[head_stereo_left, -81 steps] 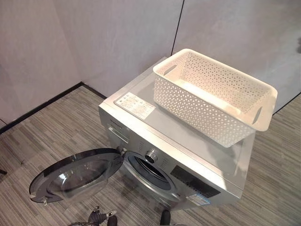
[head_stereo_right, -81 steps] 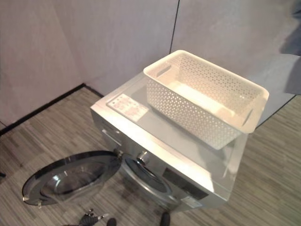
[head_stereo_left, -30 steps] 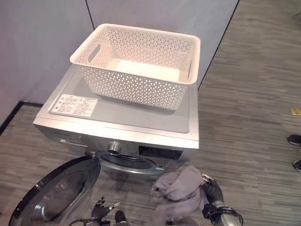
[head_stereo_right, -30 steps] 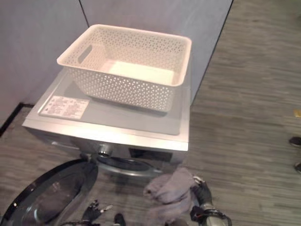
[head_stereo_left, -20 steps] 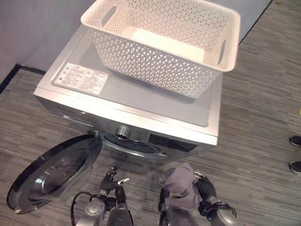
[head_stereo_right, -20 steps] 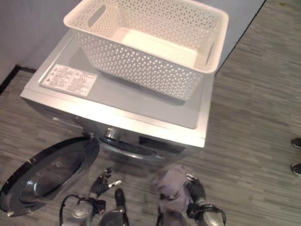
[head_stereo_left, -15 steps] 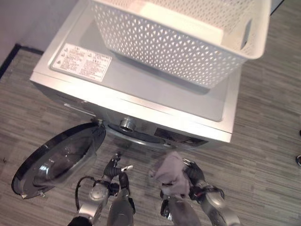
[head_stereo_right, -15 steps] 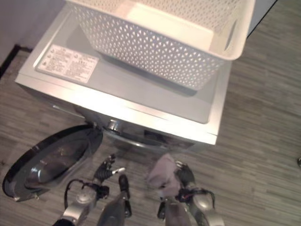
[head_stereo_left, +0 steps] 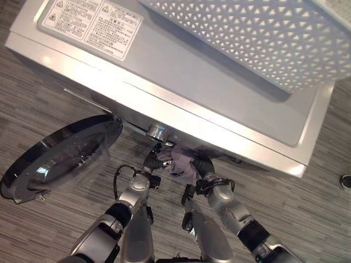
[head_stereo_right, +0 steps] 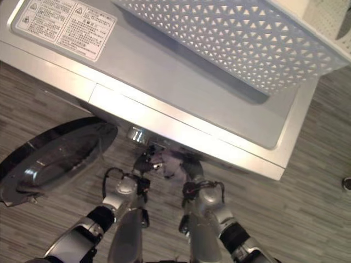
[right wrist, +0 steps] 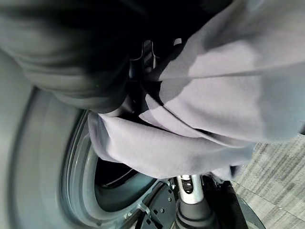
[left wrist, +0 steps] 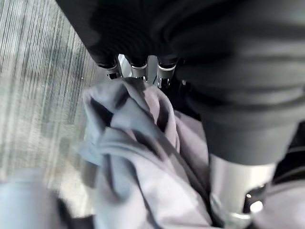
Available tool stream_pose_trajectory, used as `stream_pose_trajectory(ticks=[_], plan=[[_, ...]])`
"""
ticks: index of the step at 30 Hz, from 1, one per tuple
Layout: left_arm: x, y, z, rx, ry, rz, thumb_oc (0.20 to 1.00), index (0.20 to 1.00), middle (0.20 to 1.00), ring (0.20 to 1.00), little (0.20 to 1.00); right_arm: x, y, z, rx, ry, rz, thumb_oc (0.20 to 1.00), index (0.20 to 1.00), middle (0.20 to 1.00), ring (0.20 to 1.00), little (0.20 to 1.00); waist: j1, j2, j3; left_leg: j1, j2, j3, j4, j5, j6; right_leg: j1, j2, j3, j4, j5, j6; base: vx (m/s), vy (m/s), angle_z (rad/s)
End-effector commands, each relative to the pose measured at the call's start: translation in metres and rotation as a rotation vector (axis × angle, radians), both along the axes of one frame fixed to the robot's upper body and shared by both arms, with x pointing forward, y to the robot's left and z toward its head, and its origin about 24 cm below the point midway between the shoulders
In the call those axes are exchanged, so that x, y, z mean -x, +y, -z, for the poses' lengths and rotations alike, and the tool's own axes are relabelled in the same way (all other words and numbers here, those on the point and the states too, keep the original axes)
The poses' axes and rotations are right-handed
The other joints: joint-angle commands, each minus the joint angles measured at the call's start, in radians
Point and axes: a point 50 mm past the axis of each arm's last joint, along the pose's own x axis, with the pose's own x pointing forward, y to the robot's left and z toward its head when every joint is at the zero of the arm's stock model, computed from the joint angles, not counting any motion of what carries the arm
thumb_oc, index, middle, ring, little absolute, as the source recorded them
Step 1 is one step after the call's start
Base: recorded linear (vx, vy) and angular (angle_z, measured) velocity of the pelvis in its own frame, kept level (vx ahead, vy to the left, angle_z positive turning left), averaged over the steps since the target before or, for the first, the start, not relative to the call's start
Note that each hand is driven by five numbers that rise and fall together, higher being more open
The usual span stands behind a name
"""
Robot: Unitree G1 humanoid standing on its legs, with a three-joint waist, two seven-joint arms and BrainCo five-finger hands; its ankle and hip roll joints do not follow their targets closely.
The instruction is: Grab the laundry basket,head to the washer,open it,put in the laundry and shut it.
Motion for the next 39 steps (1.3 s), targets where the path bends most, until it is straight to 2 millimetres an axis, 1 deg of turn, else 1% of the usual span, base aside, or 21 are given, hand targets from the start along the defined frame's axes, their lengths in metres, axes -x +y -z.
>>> stream_pose_trajectory(ticks=[1, 3, 5, 7, 8, 9, 11, 13, 16, 17, 19, 20, 22, 23, 25, 28, 29, 33, 35, 38, 39], plan=[[0.004, -0.025, -0.008, 0.132, -0.049, 0.034, 1.000, 1.000, 1.000, 1.000, 1.000, -0.004, 0.005, -0.037, -0.159, -0.163, 0.037, 0.200, 0.200, 0.200, 0.200, 0.200, -0.009, 0.003, -0.033, -0.074, -0.035, 0.018, 0.006, -0.006, 0.023, 0.062, -0.033, 0.045, 0.150, -0.180, 0.050, 0.02, -0.007, 0.05], [0.004, -0.026, -0.011, 0.155, -0.060, 0.035, 1.000, 1.000, 1.000, 1.000, 1.000, -0.004, 0.004, -0.039, -0.169, -0.168, 0.043, 0.200, 0.200, 0.200, 0.200, 0.200, -0.007, 0.003, -0.031, -0.078, -0.036, 0.018, 0.007, -0.007, 0.024, 0.060, -0.033, 0.042, 0.149, -0.179, 0.051, 0.01, -0.004, 0.06], [0.003, -0.028, -0.019, 0.199, -0.088, 0.034, 1.000, 1.000, 1.000, 1.000, 1.000, -0.005, 0.002, -0.043, -0.184, -0.183, 0.055, 0.200, 0.200, 0.200, 0.200, 0.200, -0.004, 0.000, -0.027, -0.086, -0.039, 0.019, 0.008, -0.009, 0.025, 0.057, -0.032, 0.037, 0.146, -0.177, 0.052, 0.01, 0.003, 0.12], [0.001, -0.029, -0.027, 0.221, -0.118, 0.029, 1.000, 1.000, 1.000, 1.000, 1.000, -0.004, -0.001, -0.046, -0.208, -0.195, 0.072, 0.200, 0.200, 0.200, 0.200, 0.200, 0.000, -0.007, -0.023, -0.097, -0.041, 0.018, 0.012, -0.013, 0.026, 0.055, -0.032, 0.023, 0.143, -0.175, 0.053, 0.00, -0.006, 0.12], [0.001, -0.029, -0.027, 0.221, -0.118, 0.029, 1.000, 1.000, 1.000, 1.000, 1.000, -0.004, -0.001, -0.046, -0.208, -0.195, 0.072, 0.200, 0.200, 0.200, 0.200, 0.200, 0.000, -0.007, -0.023, -0.097, -0.041, 0.018, 0.012, -0.013, 0.026, 0.055, -0.032, 0.023, 0.143, -0.175, 0.053, 0.00, -0.017, 0.09], [-0.002, -0.030, -0.034, 0.246, -0.141, 0.028, 1.000, 1.000, 1.000, 1.000, 1.000, -0.004, -0.005, -0.049, -0.220, -0.209, 0.083, 0.200, 0.200, 0.200, 0.200, 0.200, 0.001, -0.013, -0.021, -0.106, -0.041, 0.018, 0.016, -0.016, 0.025, 0.053, -0.031, 0.018, 0.142, -0.174, 0.054, 0.00, -0.021, 0.08], [-0.004, -0.033, -0.040, 0.277, -0.155, 0.035, 1.000, 1.000, 1.000, 1.000, 1.000, -0.004, -0.008, -0.051, -0.232, -0.218, 0.094, 0.200, 0.200, 0.200, 0.200, 0.200, -0.001, -0.019, -0.021, -0.115, -0.042, 0.018, 0.021, -0.019, 0.025, 0.050, -0.028, 0.010, 0.142, -0.174, 0.054, -0.01, -0.020, 0.13], [-0.005, -0.038, -0.047, 0.309, -0.171, 0.059, 1.000, 1.000, 1.000, 1.000, 1.000, -0.005, -0.012, -0.053, -0.244, -0.227, 0.110, 0.200, 0.200, 0.200, 0.200, 0.200, -0.002, -0.024, -0.019, -0.120, -0.043, 0.018, 0.024, -0.021, 0.025, 0.048, -0.025, 0.005, 0.140, -0.173, 0.054, -0.01, -0.010, 0.10], [-0.005, -0.049, -0.051, 0.352, -0.160, 0.105, 1.000, 1.000, 1.000, 1.000, 1.000, -0.006, -0.017, -0.059, -0.267, -0.242, 0.127, 0.200, 0.200, 0.200, 0.200, 0.200, -0.007, -0.029, -0.017, -0.123, -0.044, 0.016, 0.018, -0.021, 0.026, 0.044, -0.021, 0.001, 0.137, -0.171, 0.055, 0.00, -0.016, 0.04], [-0.005, -0.049, -0.051, 0.352, -0.160, 0.105, 1.000, 1.000, 1.000, 1.000, 1.000, -0.006, -0.017, -0.059, -0.267, -0.242, 0.127, 0.200, 0.200, 0.200, 0.200, 0.200, -0.007, -0.029, -0.017, -0.123, -0.044, 0.016, 0.018, -0.021, 0.026, 0.044, -0.021, 0.001, 0.137, -0.171, 0.055, 0.00, -0.011, 0.04], [0.001, -0.060, -0.048, 0.364, -0.130, 0.135, 1.000, 1.000, 1.000, 1.000, 1.000, -0.006, -0.021, -0.064, -0.278, -0.257, 0.147, 0.200, 0.200, 0.200, 0.200, 0.200, -0.014, -0.028, -0.012, -0.127, -0.047, 0.018, 0.013, -0.020, 0.028, 0.039, -0.020, -0.003, 0.135, -0.167, 0.057, 0.00, -0.005, 0.09], [0.007, -0.067, -0.043, 0.387, -0.103, 0.168, 1.000, 1.000, 1.000, 1.000, 1.000, -0.004, -0.020, -0.068, -0.294, -0.273, 0.141, 0.200, 0.200, 0.200, 0.200, 0.200, -0.016, -0.027, -0.010, -0.127, -0.048, 0.019, 0.009, -0.021, 0.030, 0.038, -0.020, -0.005, 0.132, -0.166, 0.058, 0.00, 0.002, 0.16], [0.012, -0.072, -0.036, 0.379, -0.077, 0.180, 1.000, 1.000, 1.000, 1.000, 1.000, -0.002, -0.018, -0.071, -0.313, -0.287, 0.131, 0.200, 0.200, 0.200, 0.200, 0.200, -0.016, -0.027, -0.006, -0.129, -0.049, 0.020, 0.008, -0.021, 0.032, 0.034, -0.019, -0.005, 0.131, -0.164, 0.058, -0.01, 0.007, 0.09], [0.012, -0.072, -0.036, 0.379, -0.076, 0.180, 1.000, 1.000, 1.000, 1.000, 1.000, -0.002, -0.018, -0.071, -0.313, -0.286, 0.131, 0.200, 0.200, 0.200, 0.200, 0.200, -0.016, -0.027, -0.006, -0.129, -0.049, 0.020, 0.008, -0.021, 0.032, 0.034, -0.019, -0.005, 0.131, -0.164, 0.058, 0.00, 0.000, 0.00], [0.015, -0.078, -0.032, 0.376, -0.054, 0.195, 1.000, 1.000, 1.000, 1.000, 1.000, -0.001, -0.013, -0.075, -0.349, -0.292, 0.120, 0.200, 0.200, 0.200, 0.200, 0.200, -0.015, -0.029, -0.002, -0.130, -0.049, 0.021, 0.006, -0.020, 0.033, 0.030, -0.017, -0.006, 0.130, -0.161, 0.059, 0.00, 0.000, 0.00], [0.015, -0.089, -0.032, 0.374, -0.044, 0.212, 1.000, 1.000, 1.000, 1.000, 1.000, 0.002, -0.003, -0.079, -0.381, -0.298, 0.085, 0.200, 0.200, 0.200, 0.200, 0.200, -0.019, -0.033, 0.006, -0.127, -0.050, 0.020, -0.006, -0.017, 0.036, 0.026, -0.013, -0.005, 0.129, -0.159, 0.058, 0.00, 0.000, 0.00], [0.015, -0.089, -0.032, 0.374, -0.044, 0.212, 1.000, 1.000, 1.000, 1.000, 1.000, 0.002, -0.003, -0.079, -0.381, -0.298, 0.085, 0.200, 0.200, 0.200, 0.200, 0.200, -0.019, -0.033, 0.006, -0.127, -0.050, 0.020, -0.007, -0.017, 0.036, 0.026, -0.013, -0.005, 0.129, -0.159, 0.058, 0.00, 0.000, 0.00], [0.023, -0.100, -0.021, 0.413, 0.027, 0.237, 1.000, 1.000, 1.000, 1.000, 1.000, 0.001, 0.001, -0.082, -0.388, -0.300, 0.076, 0.200, 0.200, 0.200, 0.200, 0.200, -0.022, -0.039, 0.009, -0.122, -0.052, 0.024, -0.016, -0.017, 0.038, 0.023, -0.012, -0.008, 0.128, -0.150, 0.061, 0.00, 0.000, 0.00], [0.025, -0.105, -0.021, 0.426, 0.037, 0.245, 1.000, 1.000, 1.000, 1.000, 1.000, -0.001, -0.001, -0.082, -0.387, -0.301, 0.087, 0.200, 0.200, 0.200, 0.200, 0.200, -0.024, -0.041, 0.010, -0.121, -0.053, 0.027, -0.018, -0.018, 0.038, 0.023, -0.013, -0.010, 0.127, -0.146, 0.062, 0.00, 0.000, 0.00], [0.022, -0.109, -0.028, 0.455, 0.018, 0.235, 1.000, 1.000, 1.000, 1.000, 1.000, -0.002, -0.003, -0.082, -0.383, -0.301, 0.103, 0.200, 0.200, 0.200, 0.200, 0.200, -0.027, -0.045, 0.012, -0.121, -0.053, 0.028, -0.023, -0.018, 0.039, 0.020, -0.011, -0.012, 0.124, -0.144, 0.063, 0.00, 0.000, 0.00], [0.020, -0.110, -0.030, 0.458, 0.011, 0.230, 0.837, 0.837, 0.837, 0.837, 0.837, -0.002, -0.004, -0.082, -0.383, -0.301, 0.107, 0.200, 0.200, 0.200, 0.200, 0.200, -0.028, -0.047, 0.012, -0.122, -0.053, 0.028, -0.025, -0.017, 0.039, 0.019, -0.011, -0.013, 0.124, -0.142, 0.063, 0.00, 0.000, 0.00]])
